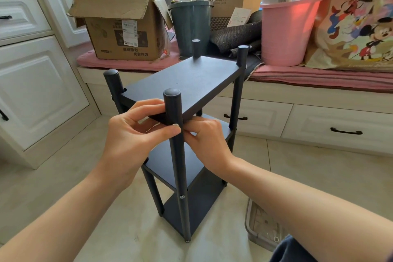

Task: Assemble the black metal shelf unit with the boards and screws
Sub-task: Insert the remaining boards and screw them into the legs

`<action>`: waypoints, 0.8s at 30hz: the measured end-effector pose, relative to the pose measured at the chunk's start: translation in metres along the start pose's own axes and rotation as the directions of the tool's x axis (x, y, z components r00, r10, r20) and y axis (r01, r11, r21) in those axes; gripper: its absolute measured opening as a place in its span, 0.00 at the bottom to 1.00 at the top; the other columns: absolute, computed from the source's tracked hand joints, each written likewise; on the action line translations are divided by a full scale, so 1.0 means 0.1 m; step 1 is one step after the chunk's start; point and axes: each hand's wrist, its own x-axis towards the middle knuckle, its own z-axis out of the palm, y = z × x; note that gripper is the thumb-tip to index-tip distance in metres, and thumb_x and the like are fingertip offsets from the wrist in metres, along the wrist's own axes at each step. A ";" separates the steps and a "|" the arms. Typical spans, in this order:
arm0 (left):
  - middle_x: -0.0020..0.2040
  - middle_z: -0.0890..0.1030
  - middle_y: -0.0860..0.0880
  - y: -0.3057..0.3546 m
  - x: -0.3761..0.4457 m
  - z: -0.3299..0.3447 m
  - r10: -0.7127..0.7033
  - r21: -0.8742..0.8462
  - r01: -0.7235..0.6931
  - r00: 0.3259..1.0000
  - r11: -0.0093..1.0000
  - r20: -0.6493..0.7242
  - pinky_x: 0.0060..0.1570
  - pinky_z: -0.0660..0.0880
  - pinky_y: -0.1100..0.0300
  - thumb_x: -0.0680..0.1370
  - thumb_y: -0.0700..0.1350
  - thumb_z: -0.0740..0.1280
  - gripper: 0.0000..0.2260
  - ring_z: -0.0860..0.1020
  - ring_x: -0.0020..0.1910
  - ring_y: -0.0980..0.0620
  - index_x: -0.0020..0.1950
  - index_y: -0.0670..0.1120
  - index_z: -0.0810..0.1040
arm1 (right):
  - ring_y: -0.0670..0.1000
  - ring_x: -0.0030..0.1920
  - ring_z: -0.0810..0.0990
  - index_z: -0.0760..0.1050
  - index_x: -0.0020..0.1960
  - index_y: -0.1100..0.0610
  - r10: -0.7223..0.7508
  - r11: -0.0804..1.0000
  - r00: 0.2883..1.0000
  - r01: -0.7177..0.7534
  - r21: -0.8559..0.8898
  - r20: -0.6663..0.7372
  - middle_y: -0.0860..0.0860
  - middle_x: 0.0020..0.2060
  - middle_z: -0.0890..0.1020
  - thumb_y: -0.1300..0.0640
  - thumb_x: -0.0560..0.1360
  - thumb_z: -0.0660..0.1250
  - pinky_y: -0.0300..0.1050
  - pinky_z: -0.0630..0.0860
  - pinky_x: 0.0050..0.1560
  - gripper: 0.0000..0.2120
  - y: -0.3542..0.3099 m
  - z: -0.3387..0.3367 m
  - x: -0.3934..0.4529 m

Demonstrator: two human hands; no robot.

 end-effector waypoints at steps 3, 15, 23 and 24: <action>0.55 0.85 0.53 0.00 0.00 0.00 -0.005 0.000 0.005 1.000 1.000 -0.008 0.49 0.81 0.63 0.61 0.47 0.79 0.19 0.85 0.50 0.48 0.52 0.51 0.86 | 0.54 0.43 0.85 0.84 0.50 0.64 0.002 0.999 1.000 -0.001 0.039 -0.016 0.56 0.44 0.86 0.66 0.74 0.71 0.17 0.67 0.50 0.07 0.00 0.02 0.00; 0.54 0.85 0.52 0.04 -0.01 0.02 -0.012 0.022 0.012 1.000 1.000 0.004 0.49 0.81 0.63 0.62 0.46 0.78 0.21 0.85 0.49 0.48 0.54 0.48 0.85 | 0.48 0.43 0.82 0.83 0.56 0.62 0.056 0.998 0.996 -0.058 0.026 0.072 0.54 0.46 0.83 0.65 0.78 0.66 0.37 0.80 0.48 0.09 0.10 -0.37 -0.09; 0.54 0.85 0.51 0.04 -0.01 0.03 -0.016 0.021 0.016 1.000 1.000 -0.001 0.48 0.81 0.63 0.63 0.44 0.78 0.21 0.85 0.48 0.48 0.55 0.47 0.84 | 0.43 0.42 0.81 0.84 0.55 0.59 0.079 0.997 0.997 -0.079 0.024 0.022 0.49 0.43 0.84 0.61 0.76 0.70 0.30 0.77 0.49 0.09 0.06 -0.44 -0.10; 0.53 0.85 0.52 0.04 -0.01 0.03 -0.013 0.024 0.013 1.000 1.000 0.001 0.48 0.81 0.64 0.62 0.44 0.78 0.21 0.86 0.48 0.48 0.55 0.48 0.84 | 0.43 0.43 0.81 0.84 0.55 0.59 0.085 0.996 0.996 -0.086 0.030 0.017 0.50 0.43 0.85 0.61 0.76 0.70 0.29 0.77 0.49 0.09 0.06 -0.44 -0.09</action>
